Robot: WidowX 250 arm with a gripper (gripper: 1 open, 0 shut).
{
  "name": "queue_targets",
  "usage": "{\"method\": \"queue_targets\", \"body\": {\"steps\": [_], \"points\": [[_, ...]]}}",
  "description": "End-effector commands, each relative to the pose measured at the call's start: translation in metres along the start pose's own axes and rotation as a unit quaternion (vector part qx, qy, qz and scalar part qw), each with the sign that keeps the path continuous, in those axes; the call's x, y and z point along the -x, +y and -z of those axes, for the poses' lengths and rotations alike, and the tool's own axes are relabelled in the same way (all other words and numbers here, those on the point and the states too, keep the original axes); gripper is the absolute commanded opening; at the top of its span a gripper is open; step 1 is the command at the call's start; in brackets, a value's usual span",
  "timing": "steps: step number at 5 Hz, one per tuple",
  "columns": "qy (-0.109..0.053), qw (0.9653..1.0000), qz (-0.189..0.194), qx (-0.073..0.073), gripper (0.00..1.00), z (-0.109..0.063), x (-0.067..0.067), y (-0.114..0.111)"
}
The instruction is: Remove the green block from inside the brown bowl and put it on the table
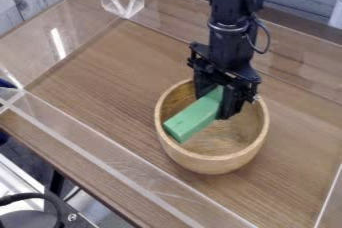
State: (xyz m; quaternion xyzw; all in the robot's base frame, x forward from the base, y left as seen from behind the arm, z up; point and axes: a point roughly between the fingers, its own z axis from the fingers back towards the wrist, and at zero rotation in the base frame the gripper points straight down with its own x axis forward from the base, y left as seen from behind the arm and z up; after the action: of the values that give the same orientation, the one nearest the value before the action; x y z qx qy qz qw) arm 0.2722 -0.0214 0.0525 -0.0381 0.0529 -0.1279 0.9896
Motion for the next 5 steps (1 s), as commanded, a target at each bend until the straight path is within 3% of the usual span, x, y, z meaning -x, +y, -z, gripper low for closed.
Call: {"method": "queue_targets", "body": {"steps": [1, 5], "points": [[-0.02, 0.9998, 0.004, -0.004, 0.0, -0.0105, -0.0043, -0.0017], [-0.024, 0.9997, 0.002, -0.002, 0.0, -0.0117, -0.0045, -0.0019]]}}
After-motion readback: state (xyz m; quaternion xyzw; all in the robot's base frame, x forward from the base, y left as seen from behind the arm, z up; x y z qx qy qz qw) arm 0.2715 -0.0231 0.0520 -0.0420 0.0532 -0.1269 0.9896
